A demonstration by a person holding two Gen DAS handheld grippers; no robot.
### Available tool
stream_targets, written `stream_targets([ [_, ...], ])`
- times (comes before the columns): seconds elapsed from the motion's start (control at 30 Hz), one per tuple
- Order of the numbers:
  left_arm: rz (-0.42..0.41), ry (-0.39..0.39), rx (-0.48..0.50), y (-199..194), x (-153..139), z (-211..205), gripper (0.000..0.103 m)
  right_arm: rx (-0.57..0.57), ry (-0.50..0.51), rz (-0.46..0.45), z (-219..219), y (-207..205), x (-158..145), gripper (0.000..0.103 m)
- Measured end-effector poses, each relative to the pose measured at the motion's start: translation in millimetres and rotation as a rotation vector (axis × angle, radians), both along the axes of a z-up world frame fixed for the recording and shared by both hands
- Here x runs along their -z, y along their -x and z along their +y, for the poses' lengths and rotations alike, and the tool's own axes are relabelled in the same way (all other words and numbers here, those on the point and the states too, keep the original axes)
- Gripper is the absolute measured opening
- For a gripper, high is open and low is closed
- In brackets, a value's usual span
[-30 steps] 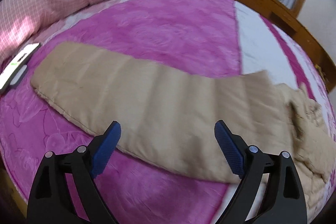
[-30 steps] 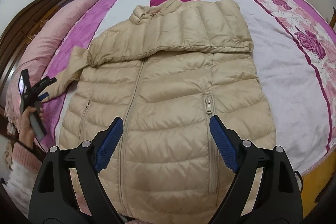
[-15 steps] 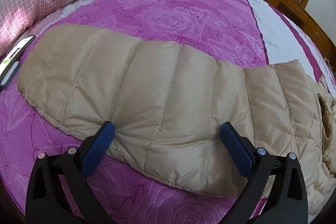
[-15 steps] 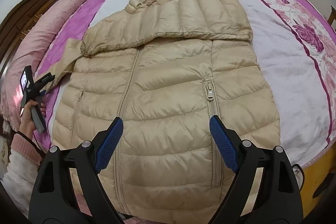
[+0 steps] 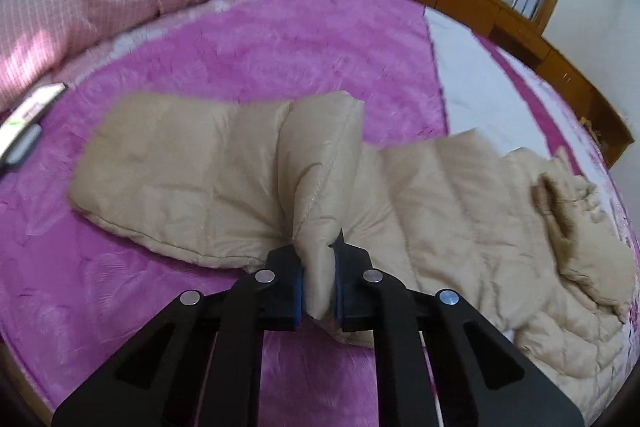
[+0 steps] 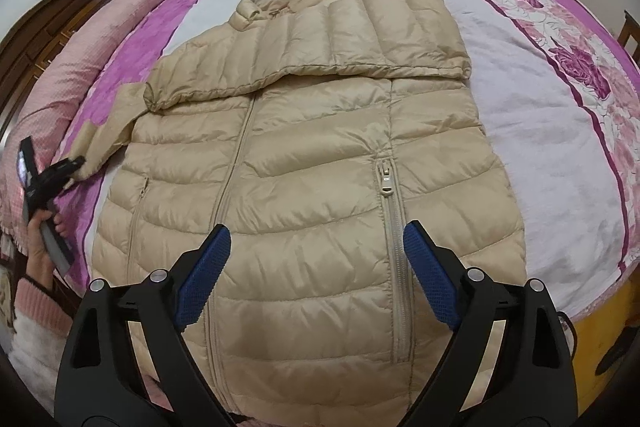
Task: Fold large clothes
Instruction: 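Lift the sleeve and lay it across the jacket front, open left gripper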
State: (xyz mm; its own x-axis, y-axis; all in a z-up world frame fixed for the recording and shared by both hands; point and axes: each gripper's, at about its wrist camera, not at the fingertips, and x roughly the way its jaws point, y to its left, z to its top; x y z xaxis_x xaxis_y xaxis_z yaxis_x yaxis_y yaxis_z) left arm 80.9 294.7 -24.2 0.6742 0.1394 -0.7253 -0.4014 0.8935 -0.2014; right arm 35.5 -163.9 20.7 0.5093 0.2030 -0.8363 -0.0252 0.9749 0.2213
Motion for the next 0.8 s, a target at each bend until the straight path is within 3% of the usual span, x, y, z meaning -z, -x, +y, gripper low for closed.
stream_targets([
  [0.17,-0.109,-0.056,0.026,23,-47,-14,0.011,0.001,-0.013,-0.006,-3,-1,0,0.09],
  [0.43,-0.244,-0.112,0.175,29,-114,-76,0.011,0.012,-0.027,-0.021,-9,2,-1,0.09],
  [0.63,-0.297,-0.122,0.292,20,-137,-132,0.011,0.035,-0.042,-0.042,-21,5,-7,0.091],
  [0.8,-0.307,-0.109,0.353,8,-137,-167,0.011,0.059,-0.054,-0.054,-32,7,-9,0.091],
])
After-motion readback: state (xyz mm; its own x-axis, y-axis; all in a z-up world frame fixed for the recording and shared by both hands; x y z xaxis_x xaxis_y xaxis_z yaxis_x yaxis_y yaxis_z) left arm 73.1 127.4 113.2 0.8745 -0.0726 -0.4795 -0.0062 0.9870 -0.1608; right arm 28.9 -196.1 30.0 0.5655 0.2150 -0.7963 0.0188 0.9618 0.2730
